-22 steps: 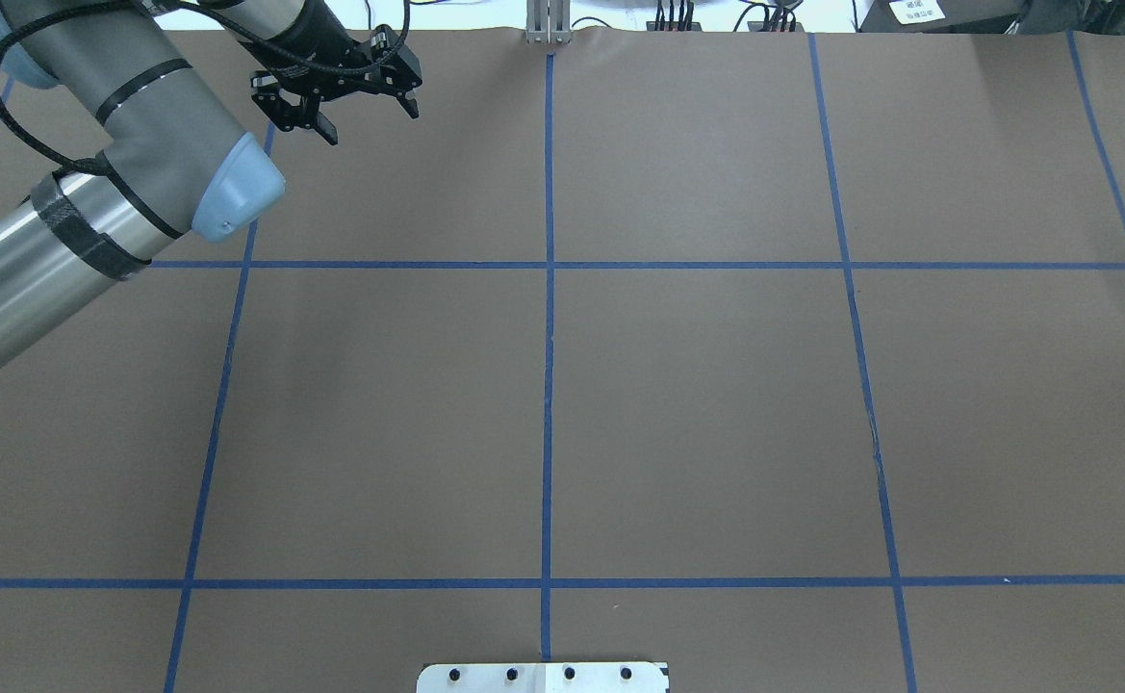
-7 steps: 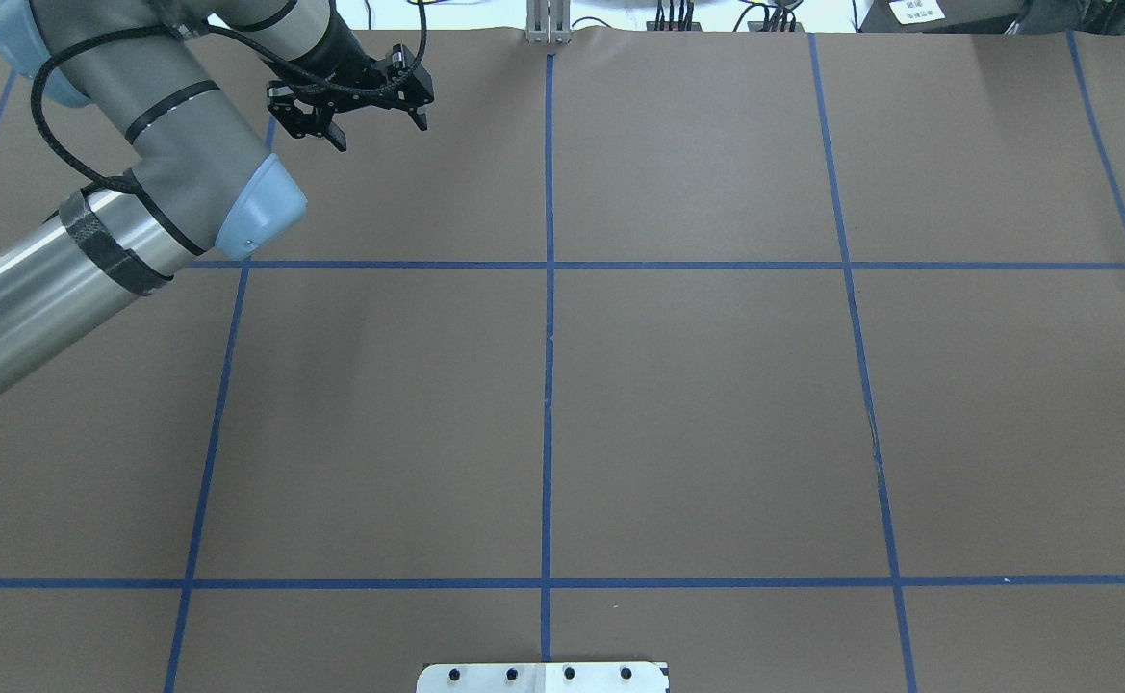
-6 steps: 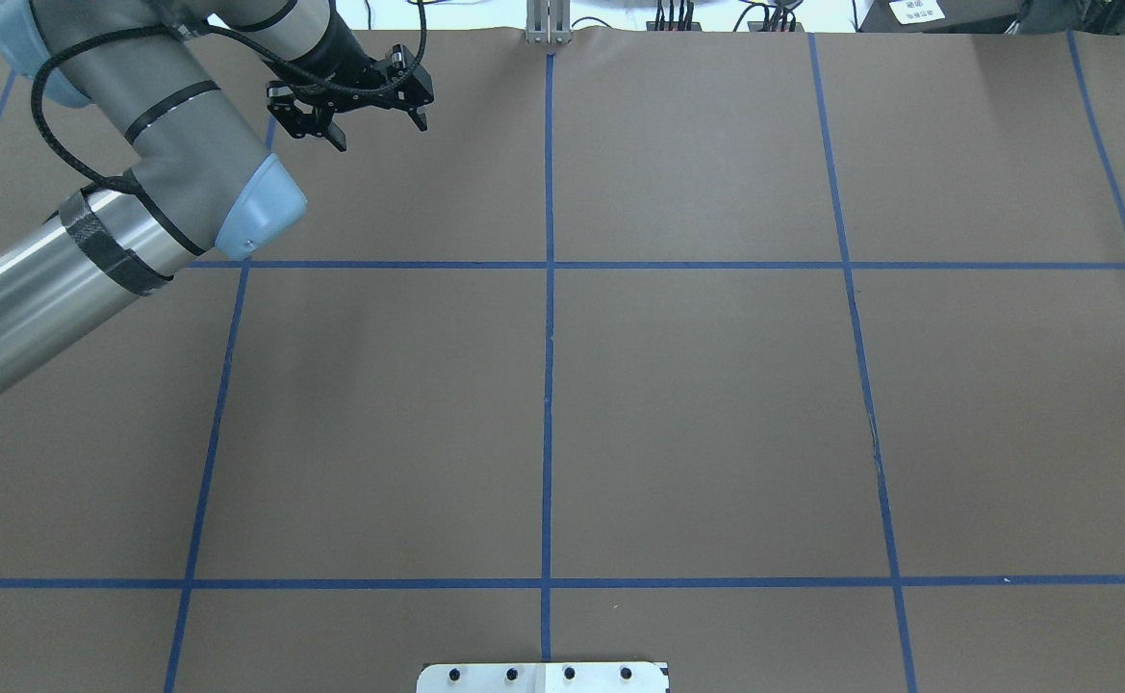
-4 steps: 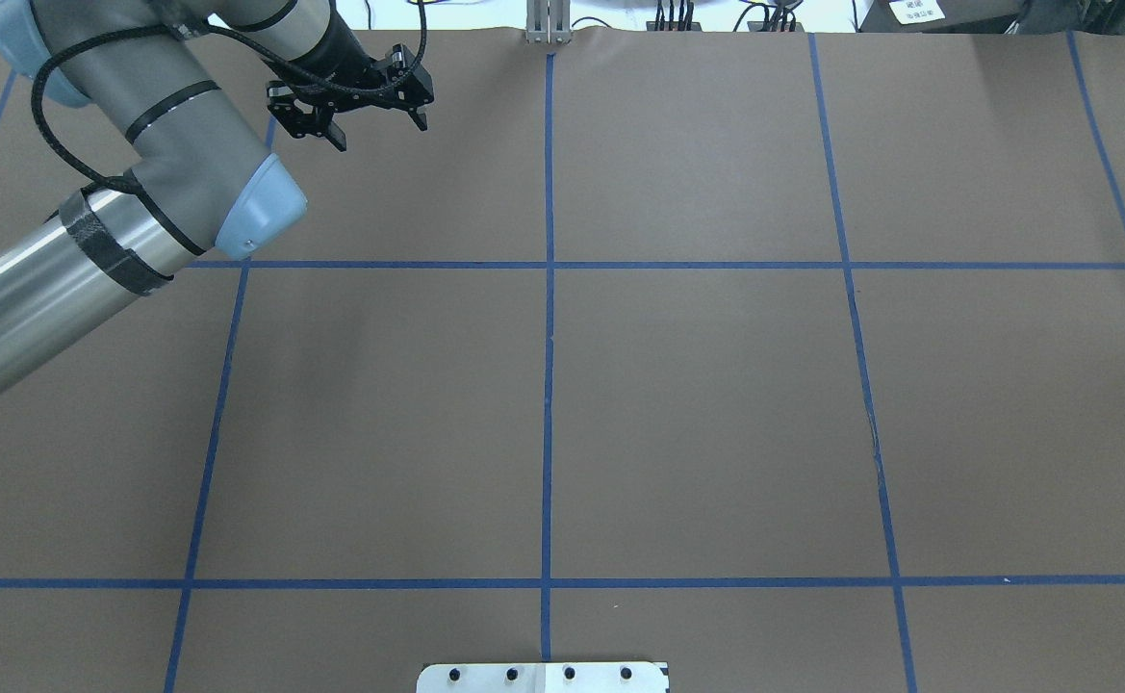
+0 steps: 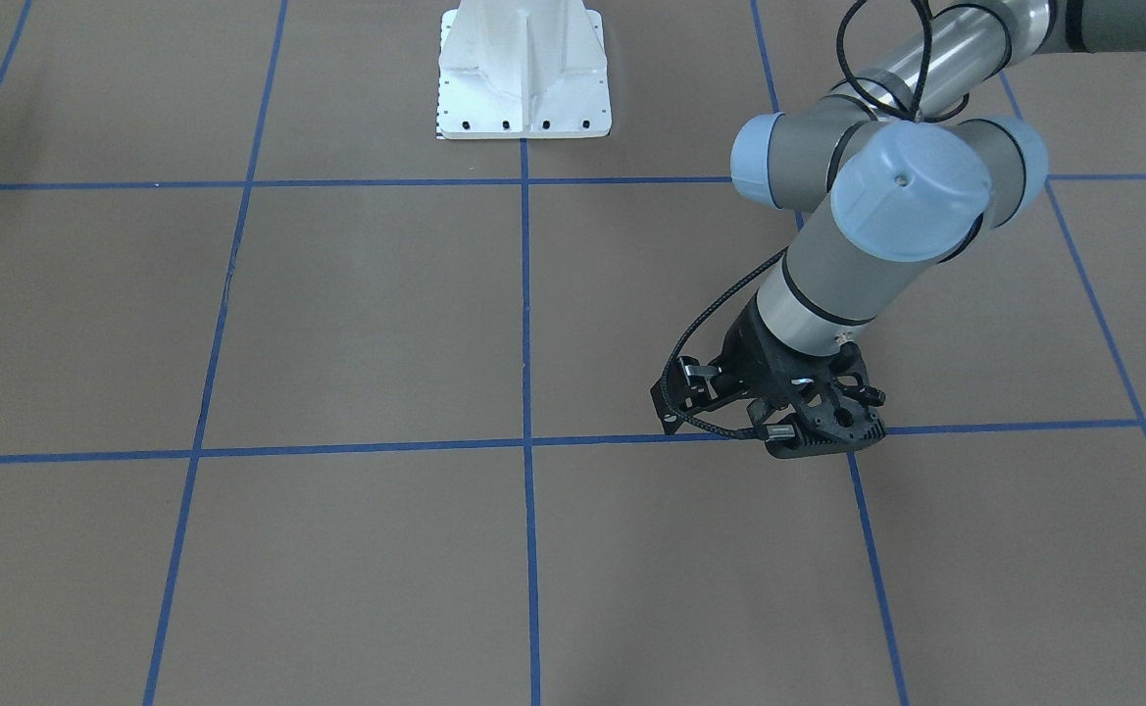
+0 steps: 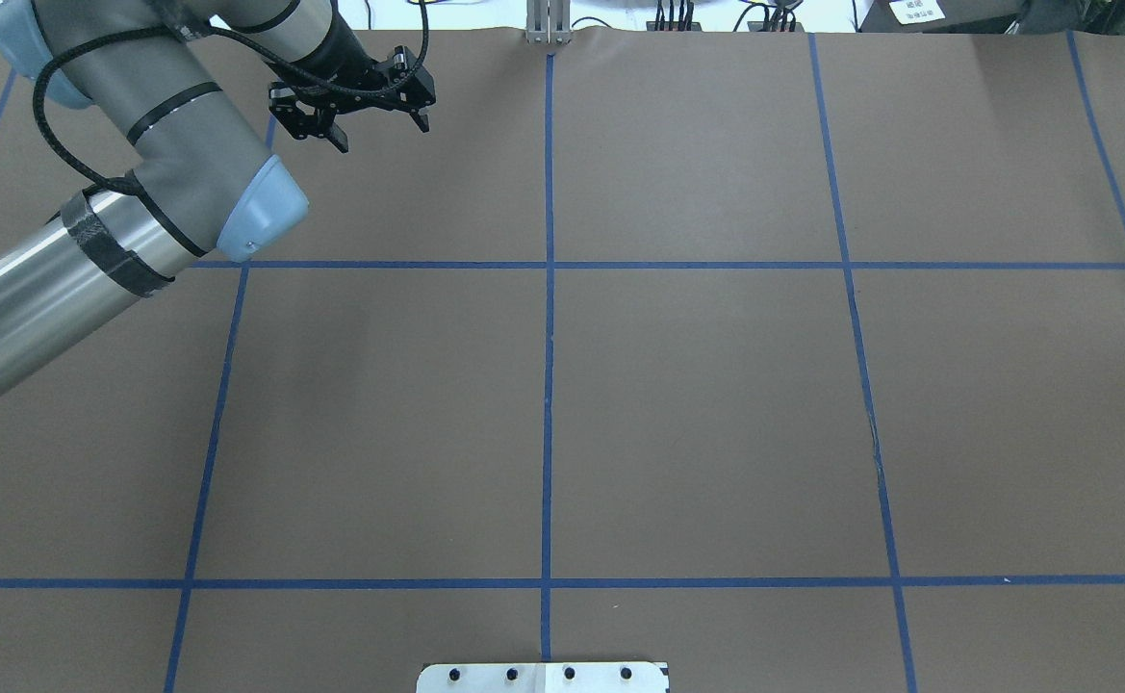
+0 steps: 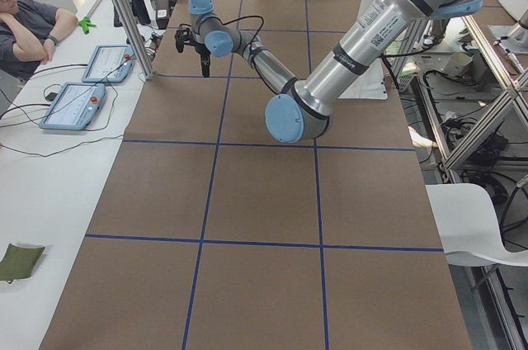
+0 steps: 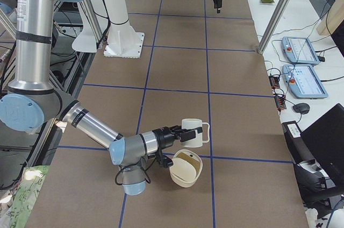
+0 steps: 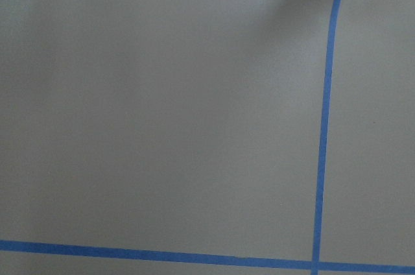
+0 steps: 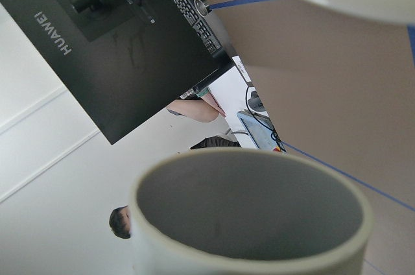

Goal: Left arm hands cup to right arm to dump lemon

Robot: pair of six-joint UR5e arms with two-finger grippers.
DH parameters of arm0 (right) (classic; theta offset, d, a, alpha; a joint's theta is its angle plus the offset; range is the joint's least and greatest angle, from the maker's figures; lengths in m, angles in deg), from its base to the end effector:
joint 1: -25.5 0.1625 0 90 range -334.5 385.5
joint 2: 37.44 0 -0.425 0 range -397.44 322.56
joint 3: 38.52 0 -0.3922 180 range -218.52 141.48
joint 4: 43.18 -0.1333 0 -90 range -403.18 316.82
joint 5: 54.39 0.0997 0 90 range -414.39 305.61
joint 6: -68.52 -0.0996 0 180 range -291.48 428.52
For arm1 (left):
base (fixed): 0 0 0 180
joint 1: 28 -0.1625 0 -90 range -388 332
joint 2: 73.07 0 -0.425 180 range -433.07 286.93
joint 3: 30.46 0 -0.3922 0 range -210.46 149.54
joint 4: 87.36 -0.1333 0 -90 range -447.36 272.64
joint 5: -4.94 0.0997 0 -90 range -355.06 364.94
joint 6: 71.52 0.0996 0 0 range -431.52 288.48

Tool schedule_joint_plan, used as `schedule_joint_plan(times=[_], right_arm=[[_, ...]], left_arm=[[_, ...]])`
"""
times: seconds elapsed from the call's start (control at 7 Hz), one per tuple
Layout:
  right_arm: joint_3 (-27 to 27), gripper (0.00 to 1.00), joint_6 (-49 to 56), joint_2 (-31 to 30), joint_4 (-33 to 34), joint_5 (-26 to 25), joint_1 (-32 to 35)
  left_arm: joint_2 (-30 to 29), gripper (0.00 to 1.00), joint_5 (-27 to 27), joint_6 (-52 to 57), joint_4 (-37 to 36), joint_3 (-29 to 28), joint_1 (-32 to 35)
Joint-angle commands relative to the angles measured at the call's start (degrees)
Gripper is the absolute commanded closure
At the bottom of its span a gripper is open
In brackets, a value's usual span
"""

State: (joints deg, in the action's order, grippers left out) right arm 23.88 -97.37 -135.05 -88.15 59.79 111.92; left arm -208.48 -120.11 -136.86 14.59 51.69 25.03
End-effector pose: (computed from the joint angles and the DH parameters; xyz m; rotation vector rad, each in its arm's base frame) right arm 0.0713 -0.3419 0.6962 -0.1786 -2.0555 1.6238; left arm 0.3844 -0.6372 0.1989 0.0784 1.0090 -0.1881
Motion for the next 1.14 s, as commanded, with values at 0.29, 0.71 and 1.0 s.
schedule_joint_plan(times=[0.29,0.71,1.0], right_arm=[[0.8,0.78,34.13,1.2,-0.64,4.89,-0.99],[5.25,0.78,57.64,1.46,5.73,8.07,-3.01],[13.07,0.78,72.56,1.55,17.93,11.85,-2.92]], left_arm=[[0.06,0.0,-0.02,0.04,0.0,-0.15,-0.03],[0.15,0.0,-0.11,0.04,0.0,-0.23,-0.12],[0.32,0.0,-0.11,0.12,0.09,-0.32,-0.12]])
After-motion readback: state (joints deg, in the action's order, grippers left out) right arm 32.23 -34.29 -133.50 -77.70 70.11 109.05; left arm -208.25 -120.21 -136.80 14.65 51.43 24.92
